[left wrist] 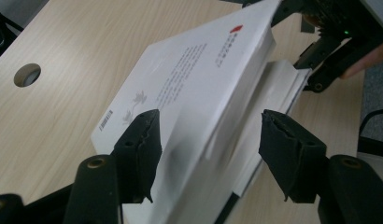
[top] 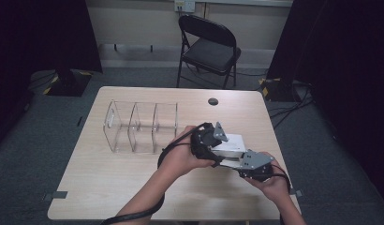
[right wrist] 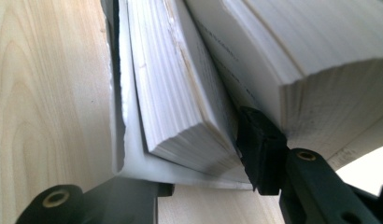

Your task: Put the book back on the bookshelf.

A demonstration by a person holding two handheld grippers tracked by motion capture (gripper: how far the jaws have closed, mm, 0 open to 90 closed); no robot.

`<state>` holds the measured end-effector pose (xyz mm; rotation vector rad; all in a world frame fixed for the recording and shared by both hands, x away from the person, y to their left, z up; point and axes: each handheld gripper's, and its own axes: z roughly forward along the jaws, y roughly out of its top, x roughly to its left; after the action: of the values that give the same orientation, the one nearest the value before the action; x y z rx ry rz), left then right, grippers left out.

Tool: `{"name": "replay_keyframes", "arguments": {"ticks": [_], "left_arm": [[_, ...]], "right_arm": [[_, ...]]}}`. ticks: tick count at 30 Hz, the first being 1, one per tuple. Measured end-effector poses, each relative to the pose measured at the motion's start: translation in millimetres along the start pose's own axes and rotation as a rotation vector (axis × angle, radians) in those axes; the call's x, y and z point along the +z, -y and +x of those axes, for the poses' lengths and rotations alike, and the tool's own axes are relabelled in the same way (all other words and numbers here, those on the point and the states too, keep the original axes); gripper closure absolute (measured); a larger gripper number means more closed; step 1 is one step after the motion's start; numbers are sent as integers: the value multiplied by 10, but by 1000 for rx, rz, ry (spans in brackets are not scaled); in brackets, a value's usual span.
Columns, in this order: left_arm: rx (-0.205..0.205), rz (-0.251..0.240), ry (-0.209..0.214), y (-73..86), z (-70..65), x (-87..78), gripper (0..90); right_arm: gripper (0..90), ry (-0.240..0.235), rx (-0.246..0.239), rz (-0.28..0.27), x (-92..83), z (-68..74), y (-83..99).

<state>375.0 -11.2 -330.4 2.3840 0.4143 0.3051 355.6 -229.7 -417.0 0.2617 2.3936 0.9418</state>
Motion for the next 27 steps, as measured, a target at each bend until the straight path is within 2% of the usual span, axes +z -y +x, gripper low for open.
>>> {"name": "replay_keyframes", "arguments": {"ticks": [4,9,11,13,16,19,20,22,25,27], "left_arm": [[-17,-16,1,128,38,-107,361],[-48,-63,-25,325,84,-197,326],[-66,-78,-21,394,97,-229,325],[-85,-62,-15,474,115,-240,325],[-100,-47,-21,625,134,-218,310],[-129,-45,-16,813,151,-171,301],[-145,-30,-11,873,152,-153,300],[-158,-23,-16,1000,140,-77,299],[-175,-27,-1,1172,112,55,289],[-185,-13,10,1269,99,130,283]], "right_arm": [[604,-13,11,6,-7,-61,-23],[603,-32,24,7,-12,-116,-33],[603,-36,25,10,-14,-128,-32],[604,-40,34,10,-20,-139,-28],[603,-49,37,3,-22,-165,-23],[604,-51,32,6,-22,-175,-28],[604,-52,31,7,-21,-175,-30],[604,-52,30,10,-23,-183,-34],[605,-59,29,13,-25,-193,-35],[605,-63,28,15,-28,-197,-33]]}}
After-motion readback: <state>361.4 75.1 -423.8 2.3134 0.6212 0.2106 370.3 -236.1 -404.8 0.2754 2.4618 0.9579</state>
